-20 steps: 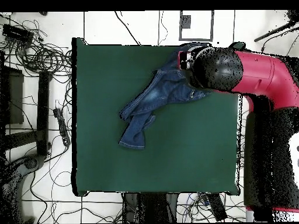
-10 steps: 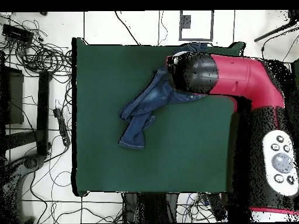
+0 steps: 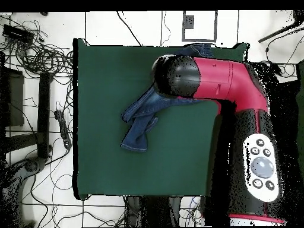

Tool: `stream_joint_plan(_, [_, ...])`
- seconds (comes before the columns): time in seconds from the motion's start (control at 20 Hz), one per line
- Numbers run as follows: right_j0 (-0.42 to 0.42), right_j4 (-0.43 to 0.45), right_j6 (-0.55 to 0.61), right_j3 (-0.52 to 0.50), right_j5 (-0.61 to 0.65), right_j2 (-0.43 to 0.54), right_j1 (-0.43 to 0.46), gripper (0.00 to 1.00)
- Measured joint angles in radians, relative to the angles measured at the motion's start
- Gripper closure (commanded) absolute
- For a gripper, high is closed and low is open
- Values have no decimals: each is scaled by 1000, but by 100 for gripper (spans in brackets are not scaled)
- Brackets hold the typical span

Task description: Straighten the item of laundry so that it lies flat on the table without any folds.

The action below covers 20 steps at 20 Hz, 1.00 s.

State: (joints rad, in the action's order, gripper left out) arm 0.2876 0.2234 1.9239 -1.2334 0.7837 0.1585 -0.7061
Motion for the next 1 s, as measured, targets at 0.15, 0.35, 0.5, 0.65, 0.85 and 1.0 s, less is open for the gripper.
stream_joint_plan(0.15, [-7, -82, 123, 0, 0, -39, 2, 0])
stream_joint_plan(0.35, [-8, -143, 229, 5, 0, -79, 6, 0])
stream_joint_plan(0.5, [-14, -179, 317, 24, 0, -125, 23, 0])
stream_joint_plan(0.65, [-23, -198, 388, 45, 0, -167, 45, 0])
stream_joint_plan(0.85, [-39, -218, 478, 96, 36, -230, 89, 0])
stream_joint_plan(1.0, [-67, -219, 537, 138, 87, -290, 124, 0])
